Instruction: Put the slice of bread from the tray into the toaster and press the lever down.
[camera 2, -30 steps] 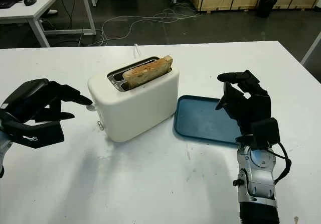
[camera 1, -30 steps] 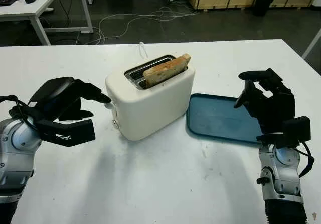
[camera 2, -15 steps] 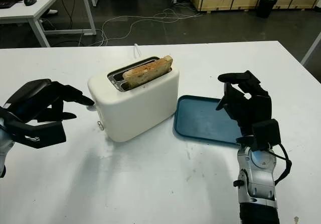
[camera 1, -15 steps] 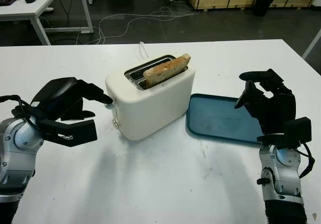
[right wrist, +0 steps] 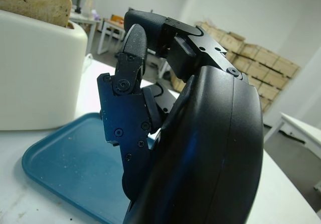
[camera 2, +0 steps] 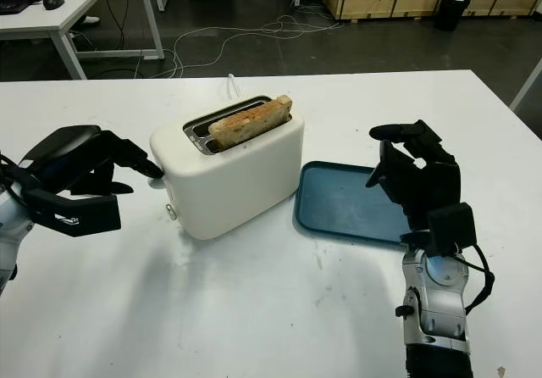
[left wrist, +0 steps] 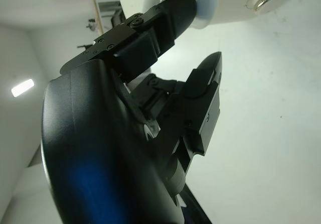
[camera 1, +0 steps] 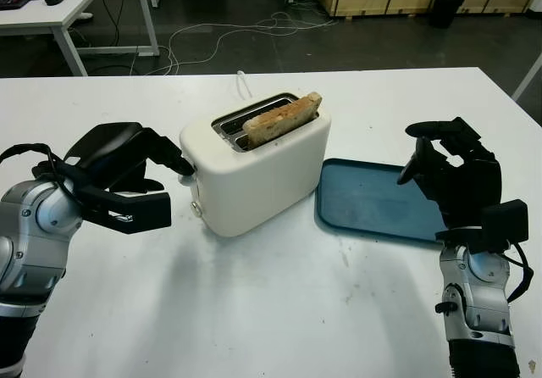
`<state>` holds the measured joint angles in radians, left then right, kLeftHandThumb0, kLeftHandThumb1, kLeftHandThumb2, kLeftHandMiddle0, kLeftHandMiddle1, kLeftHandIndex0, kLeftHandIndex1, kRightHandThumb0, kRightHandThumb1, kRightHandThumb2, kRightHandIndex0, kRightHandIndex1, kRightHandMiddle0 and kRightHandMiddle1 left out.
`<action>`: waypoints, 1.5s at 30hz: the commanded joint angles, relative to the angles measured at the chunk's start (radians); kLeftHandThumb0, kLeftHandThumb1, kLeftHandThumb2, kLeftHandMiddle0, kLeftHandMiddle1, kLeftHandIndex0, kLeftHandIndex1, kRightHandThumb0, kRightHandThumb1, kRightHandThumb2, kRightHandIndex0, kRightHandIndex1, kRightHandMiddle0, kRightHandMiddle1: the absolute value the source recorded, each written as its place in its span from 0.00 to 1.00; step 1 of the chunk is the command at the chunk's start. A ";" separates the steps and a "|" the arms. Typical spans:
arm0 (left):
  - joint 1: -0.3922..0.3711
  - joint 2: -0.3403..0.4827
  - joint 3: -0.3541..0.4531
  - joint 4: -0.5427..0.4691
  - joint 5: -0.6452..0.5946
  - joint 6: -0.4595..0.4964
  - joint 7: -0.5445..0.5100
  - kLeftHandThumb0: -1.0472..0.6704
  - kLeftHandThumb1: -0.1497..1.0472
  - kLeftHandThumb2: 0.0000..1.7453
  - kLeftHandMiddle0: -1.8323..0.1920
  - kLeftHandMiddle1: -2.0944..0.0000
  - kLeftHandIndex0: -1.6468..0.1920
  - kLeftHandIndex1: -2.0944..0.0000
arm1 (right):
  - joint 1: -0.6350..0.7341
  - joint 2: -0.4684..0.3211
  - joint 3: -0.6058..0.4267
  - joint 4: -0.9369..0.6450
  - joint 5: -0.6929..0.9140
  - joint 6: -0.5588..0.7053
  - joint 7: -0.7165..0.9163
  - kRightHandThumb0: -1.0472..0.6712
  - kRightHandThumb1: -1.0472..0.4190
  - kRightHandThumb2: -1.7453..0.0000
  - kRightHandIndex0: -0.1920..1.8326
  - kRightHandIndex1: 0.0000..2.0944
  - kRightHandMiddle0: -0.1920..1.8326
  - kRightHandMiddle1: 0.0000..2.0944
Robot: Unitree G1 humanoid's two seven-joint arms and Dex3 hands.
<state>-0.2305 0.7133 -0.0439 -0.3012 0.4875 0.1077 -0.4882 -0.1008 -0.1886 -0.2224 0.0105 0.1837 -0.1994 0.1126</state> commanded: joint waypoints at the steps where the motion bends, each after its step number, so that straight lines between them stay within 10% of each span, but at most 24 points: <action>1: -0.008 0.004 -0.022 0.007 0.017 -0.007 -0.010 0.77 0.84 0.01 0.36 0.36 0.25 0.98 | 0.006 0.004 -0.007 -0.013 0.015 -0.014 0.009 0.45 0.09 0.73 0.56 0.83 0.43 0.83; 11: 0.007 -0.006 -0.033 0.004 0.036 -0.002 -0.006 0.75 0.87 0.00 0.35 0.43 0.25 0.99 | 0.014 0.002 -0.010 -0.032 0.009 -0.014 0.016 0.44 0.09 0.74 0.56 0.83 0.43 0.82; 22: 0.019 -0.081 -0.245 0.115 0.374 -0.012 0.151 0.66 0.81 0.00 0.25 0.63 0.26 0.99 | 0.003 -0.034 -0.024 -0.047 -0.007 -0.019 0.030 0.46 0.09 0.74 0.54 0.83 0.41 0.82; 27: 0.081 -0.263 -0.332 0.282 0.415 0.046 0.315 0.70 0.83 0.00 0.43 0.26 0.11 0.96 | -0.007 -0.053 -0.029 -0.049 -0.007 -0.025 0.050 0.46 0.09 0.74 0.53 0.83 0.40 0.83; 31: 0.109 -0.341 -0.353 0.325 0.429 0.121 0.371 0.71 0.88 0.01 0.49 0.24 0.13 0.98 | -0.003 -0.061 -0.030 -0.061 0.001 -0.019 0.065 0.47 0.09 0.74 0.51 0.83 0.39 0.83; 45: 0.127 -0.357 -0.353 0.285 0.374 0.148 0.373 0.72 0.89 0.07 0.35 0.76 0.31 1.00 | 0.001 -0.064 -0.022 -0.068 -0.010 -0.037 0.095 0.44 0.09 0.75 0.54 0.83 0.40 0.83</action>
<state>-0.1951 0.4057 -0.2880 -0.0901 0.9195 0.3011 -0.0269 -0.0915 -0.2477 -0.2491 -0.0430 0.1809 -0.2122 0.2061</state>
